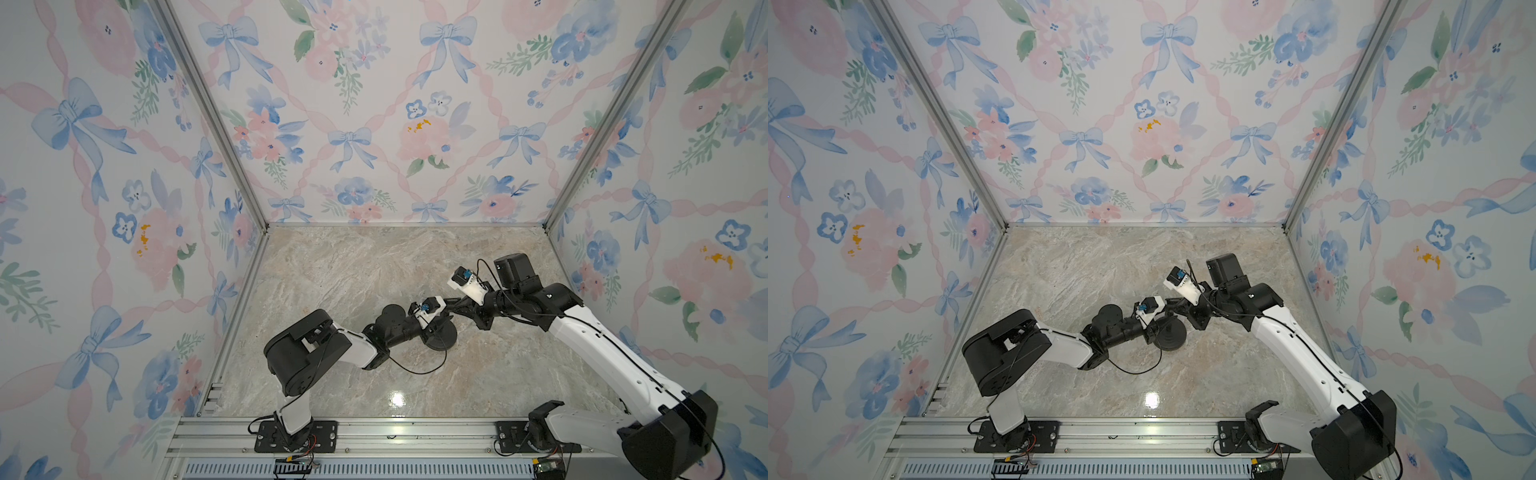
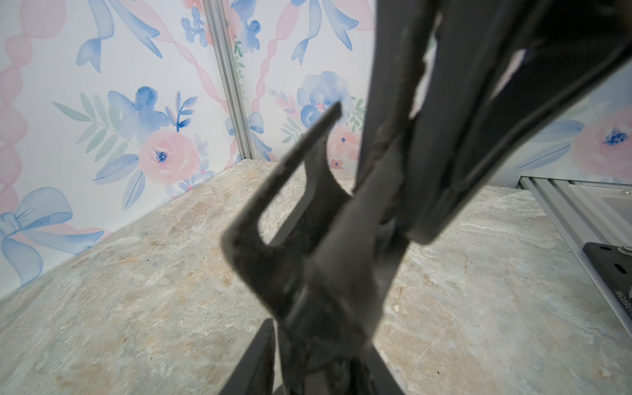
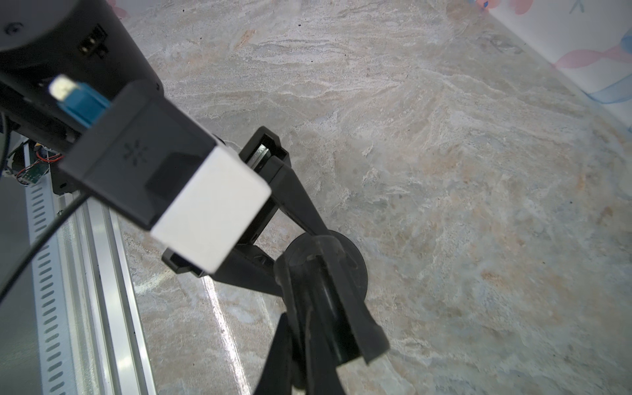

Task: Assemble a microphone stand
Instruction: Screw the microphone stand pole into the microphone stand base.

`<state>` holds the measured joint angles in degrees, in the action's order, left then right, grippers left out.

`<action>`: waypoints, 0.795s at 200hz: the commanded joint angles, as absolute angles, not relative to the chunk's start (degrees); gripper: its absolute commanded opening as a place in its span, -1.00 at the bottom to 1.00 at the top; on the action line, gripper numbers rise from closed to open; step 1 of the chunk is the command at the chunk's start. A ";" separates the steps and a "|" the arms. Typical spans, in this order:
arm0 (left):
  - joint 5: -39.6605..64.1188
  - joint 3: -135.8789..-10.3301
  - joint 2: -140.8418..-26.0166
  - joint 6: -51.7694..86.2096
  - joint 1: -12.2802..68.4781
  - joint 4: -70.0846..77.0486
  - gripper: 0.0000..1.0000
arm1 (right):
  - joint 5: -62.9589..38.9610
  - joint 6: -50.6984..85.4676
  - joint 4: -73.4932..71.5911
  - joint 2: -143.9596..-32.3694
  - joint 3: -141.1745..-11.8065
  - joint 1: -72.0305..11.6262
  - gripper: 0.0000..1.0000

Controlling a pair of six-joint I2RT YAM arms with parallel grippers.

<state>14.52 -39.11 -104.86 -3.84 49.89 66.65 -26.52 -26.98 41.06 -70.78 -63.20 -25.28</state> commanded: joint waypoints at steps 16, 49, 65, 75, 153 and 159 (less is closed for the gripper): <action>14.06 -40.96 -106.01 -3.27 49.67 67.90 -0.57 | -20.17 -26.66 48.46 -74.90 -60.39 -24.50 -1.00; 14.46 -41.52 -106.81 -3.28 49.64 67.94 -0.78 | -20.04 -27.15 49.08 -74.38 -60.33 -24.43 -1.00; 15.15 -41.79 -107.19 -3.37 49.57 67.93 -0.90 | -20.45 -27.29 49.34 -74.28 -60.51 -24.47 -0.97; 15.61 -41.91 -107.36 -3.58 49.57 67.94 -0.96 | -20.87 -27.59 49.51 -73.98 -60.56 -24.52 -0.94; 15.42 -40.96 -108.90 -5.20 49.48 67.90 -1.00 | -22.93 -32.44 56.32 -71.91 -68.17 -28.37 -0.32; 15.59 -40.96 -109.01 -5.25 49.48 67.91 -1.00 | -23.25 -32.31 56.63 -71.37 -69.09 -28.45 -0.30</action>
<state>16.19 -40.25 -106.80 -3.73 49.87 68.51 -23.38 -31.57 47.11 -71.59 -66.28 -27.18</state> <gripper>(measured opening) 0.262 0.335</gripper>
